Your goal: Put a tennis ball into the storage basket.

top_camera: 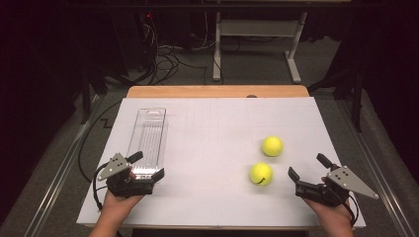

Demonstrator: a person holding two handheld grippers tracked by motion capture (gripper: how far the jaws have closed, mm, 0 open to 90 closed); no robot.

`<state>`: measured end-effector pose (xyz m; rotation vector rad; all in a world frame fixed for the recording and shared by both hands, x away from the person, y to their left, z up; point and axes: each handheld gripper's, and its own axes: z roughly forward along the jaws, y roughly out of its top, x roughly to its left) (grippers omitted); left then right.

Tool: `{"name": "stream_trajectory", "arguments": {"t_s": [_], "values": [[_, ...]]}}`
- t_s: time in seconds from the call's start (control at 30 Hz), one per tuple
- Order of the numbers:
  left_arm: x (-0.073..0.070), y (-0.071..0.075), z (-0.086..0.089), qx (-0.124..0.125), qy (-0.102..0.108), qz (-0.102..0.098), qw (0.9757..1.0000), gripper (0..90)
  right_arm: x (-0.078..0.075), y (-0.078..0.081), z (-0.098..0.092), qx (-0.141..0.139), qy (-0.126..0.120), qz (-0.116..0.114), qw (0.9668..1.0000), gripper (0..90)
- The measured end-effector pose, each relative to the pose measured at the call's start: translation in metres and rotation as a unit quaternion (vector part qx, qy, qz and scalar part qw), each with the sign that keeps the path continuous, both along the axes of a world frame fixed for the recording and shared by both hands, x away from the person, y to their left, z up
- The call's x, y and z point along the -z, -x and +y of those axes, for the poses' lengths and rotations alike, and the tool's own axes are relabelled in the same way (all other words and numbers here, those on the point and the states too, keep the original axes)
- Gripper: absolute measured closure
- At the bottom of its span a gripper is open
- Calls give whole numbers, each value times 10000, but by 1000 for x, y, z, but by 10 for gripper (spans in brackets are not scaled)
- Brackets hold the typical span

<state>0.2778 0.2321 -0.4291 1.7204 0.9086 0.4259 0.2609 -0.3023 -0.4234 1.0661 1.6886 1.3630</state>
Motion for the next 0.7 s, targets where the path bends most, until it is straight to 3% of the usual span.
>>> {"name": "stream_trajectory", "arguments": {"t_s": [0.2, 0.7], "values": [[-2, 3, 0, 49, -1, -100, 9999, 8, 0, 1, 3, -71, 10, -14, 10000, 3], [-1, 1, 2, -9, 15, -92, 10000, 8, 1, -2, 5, -131, 47, -30, 9999, 2]]}}
